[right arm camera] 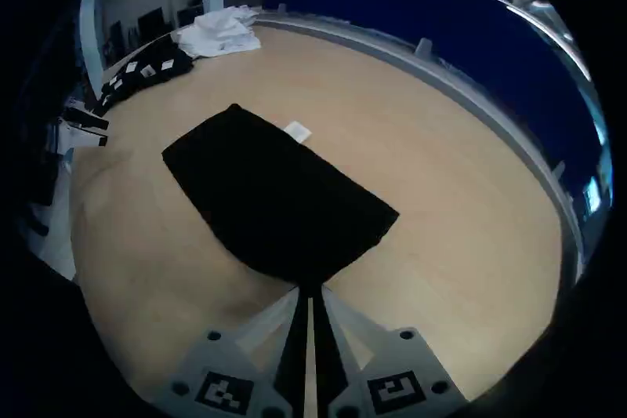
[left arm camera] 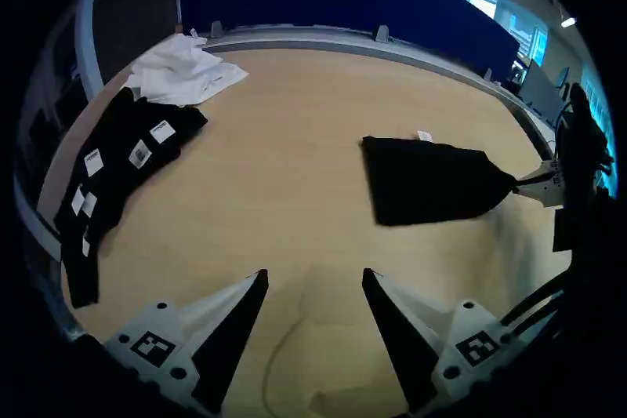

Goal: Fold towel

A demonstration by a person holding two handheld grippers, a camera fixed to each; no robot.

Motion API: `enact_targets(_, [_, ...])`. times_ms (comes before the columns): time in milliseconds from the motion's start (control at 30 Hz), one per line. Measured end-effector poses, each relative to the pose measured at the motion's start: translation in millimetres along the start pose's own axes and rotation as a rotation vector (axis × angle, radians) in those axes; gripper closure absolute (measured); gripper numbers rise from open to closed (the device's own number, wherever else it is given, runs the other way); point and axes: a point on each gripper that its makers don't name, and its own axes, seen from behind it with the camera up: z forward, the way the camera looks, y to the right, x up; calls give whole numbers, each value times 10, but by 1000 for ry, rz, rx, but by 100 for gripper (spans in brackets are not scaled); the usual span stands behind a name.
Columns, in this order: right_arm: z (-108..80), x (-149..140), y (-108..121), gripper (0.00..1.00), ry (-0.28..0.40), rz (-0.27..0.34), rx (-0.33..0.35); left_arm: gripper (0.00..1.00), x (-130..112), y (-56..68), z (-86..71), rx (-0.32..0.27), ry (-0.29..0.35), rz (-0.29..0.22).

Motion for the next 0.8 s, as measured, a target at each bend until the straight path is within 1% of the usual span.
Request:
enact_targets(267, [-86,516,-17,96,40,-107,-4,11,-9,-64,-61,6,19,-37])
enact_targets(567, [-146,1092,-158,96,92,-228,10,11,4,-73,-118,4,39,-67])
enact_targets(667, [-130,1199,-220,96,99,-257,17,11,8,-57,-130,1,43,-75])
enact_targets(800, [-87,1273,-283,96,101,-282,28,11,6,-41,-162,0,48,-80])
